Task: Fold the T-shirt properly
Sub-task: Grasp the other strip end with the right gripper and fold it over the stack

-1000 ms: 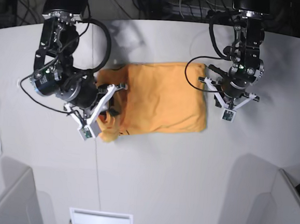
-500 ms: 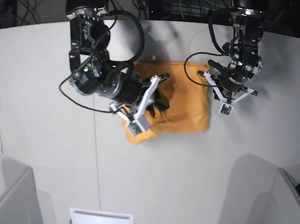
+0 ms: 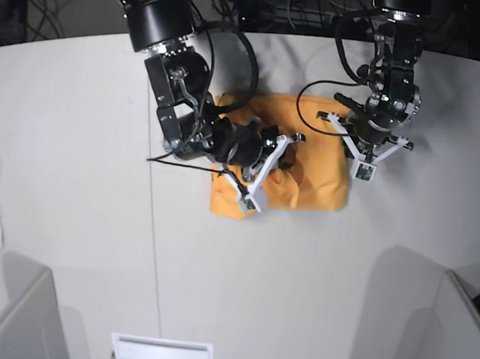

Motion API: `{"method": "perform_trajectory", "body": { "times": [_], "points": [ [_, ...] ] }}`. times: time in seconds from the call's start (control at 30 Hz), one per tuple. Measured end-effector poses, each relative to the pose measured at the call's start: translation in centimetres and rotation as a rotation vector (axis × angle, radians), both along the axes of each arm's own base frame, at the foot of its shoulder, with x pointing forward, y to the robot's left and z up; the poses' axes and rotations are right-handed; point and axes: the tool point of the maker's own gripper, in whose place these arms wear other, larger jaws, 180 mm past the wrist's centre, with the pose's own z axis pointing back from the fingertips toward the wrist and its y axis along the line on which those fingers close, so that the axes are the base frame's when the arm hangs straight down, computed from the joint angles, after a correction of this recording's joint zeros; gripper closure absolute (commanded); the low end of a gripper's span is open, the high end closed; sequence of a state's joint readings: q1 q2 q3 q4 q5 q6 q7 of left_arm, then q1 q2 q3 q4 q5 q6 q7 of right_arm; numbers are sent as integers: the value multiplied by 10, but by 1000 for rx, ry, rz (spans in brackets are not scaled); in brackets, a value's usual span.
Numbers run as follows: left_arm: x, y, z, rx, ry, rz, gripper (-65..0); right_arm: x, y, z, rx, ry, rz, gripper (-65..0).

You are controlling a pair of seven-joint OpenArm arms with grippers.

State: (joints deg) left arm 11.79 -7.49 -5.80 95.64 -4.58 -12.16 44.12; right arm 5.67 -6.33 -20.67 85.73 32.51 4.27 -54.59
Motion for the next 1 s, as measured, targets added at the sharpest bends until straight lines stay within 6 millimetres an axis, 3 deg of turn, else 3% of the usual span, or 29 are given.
{"method": "perform_trajectory", "body": {
  "times": [0.07,0.13,0.3,0.47,0.6,0.7,0.77,0.8,0.87,0.93,1.0],
  "points": [
    [-2,0,-1,1,4,-1,0,1,-2,-1,-4,13,-23,-242],
    [-7,0,-1,-1,4,-4,0,0,-1,-1,-4,21,-22,-359],
    [-22,3,3,14,21,-5,0,1,1,24,11,-18,2,-366],
    [-32,17,17,56,2,-13,0,-7,31,22,-15,-16,77,-366],
    [-36,59,40,108,-49,78,0,-19,45,23,-54,-45,152,-362],
    [-41,86,49,143,-52,77,0,-20,58,61,5,-149,190,-278],
    [-46,106,56,151,-67,124,0,-9,44,90,63,-221,155,-195],
    [-51,118,58,162,-68,161,0,6,23,94,42,-265,101,-135],
    [-66,141,62,177,-60,218,0,27,-30,81,-42,-270,-29,0],
    [-74,155,66,191,-60,255,0,27,-65,60,-108,-215,-92,0],
    [-76,166,73,202,-77,278,0,23,-72,51,-98,-178,-117,0]
  ]
}}
